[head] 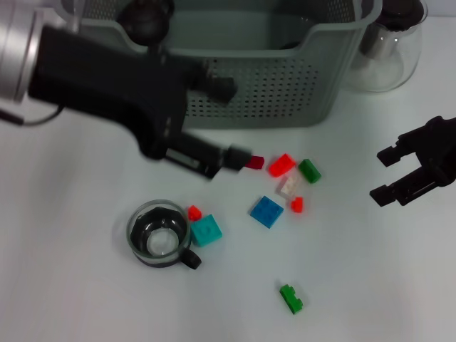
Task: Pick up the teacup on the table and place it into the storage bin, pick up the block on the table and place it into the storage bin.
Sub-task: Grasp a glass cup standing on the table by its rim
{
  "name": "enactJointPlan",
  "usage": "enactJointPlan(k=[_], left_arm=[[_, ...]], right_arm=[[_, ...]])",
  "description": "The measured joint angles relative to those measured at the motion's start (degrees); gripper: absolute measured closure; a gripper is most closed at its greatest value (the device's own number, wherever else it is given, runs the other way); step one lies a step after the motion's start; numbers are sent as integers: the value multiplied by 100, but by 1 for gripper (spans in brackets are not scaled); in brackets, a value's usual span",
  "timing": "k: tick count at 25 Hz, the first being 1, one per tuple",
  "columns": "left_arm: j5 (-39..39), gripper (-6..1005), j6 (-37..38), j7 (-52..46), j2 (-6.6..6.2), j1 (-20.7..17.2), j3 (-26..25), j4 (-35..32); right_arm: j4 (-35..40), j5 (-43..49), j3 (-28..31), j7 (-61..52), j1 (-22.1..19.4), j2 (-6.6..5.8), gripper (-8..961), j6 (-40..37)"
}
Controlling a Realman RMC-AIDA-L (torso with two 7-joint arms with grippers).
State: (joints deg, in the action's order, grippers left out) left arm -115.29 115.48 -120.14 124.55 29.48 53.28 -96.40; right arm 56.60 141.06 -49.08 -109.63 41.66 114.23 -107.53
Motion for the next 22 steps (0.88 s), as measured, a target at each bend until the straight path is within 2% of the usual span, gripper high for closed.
enactJointPlan(k=[4, 5, 8, 13, 16, 22], left_arm=[[-774, 113, -113, 113, -1, -120, 78, 272], [-1232, 113, -308, 77, -1, -125, 89, 445], [-1822, 114, -626, -68, -1, -113, 162, 660], [-3010, 114, -1097, -546, -1, -86, 761, 922], [-3347, 114, -1190, -751, 4, -86, 1035, 928], [-3552, 121, -1386, -919, 11, -68, 1409, 1175]], right_arm=[[0, 12, 11, -44, 11, 69, 25, 35], [0, 16, 12, -60, 12, 79, 25, 52], [-1, 17, 13, -90, 16, 110, 25, 89], [-7, 19, 8, -185, 9, 138, 25, 129], [-9, 11, 11, -213, 0, 150, 25, 140], [-84, 27, 5, -288, 26, 163, 26, 196]])
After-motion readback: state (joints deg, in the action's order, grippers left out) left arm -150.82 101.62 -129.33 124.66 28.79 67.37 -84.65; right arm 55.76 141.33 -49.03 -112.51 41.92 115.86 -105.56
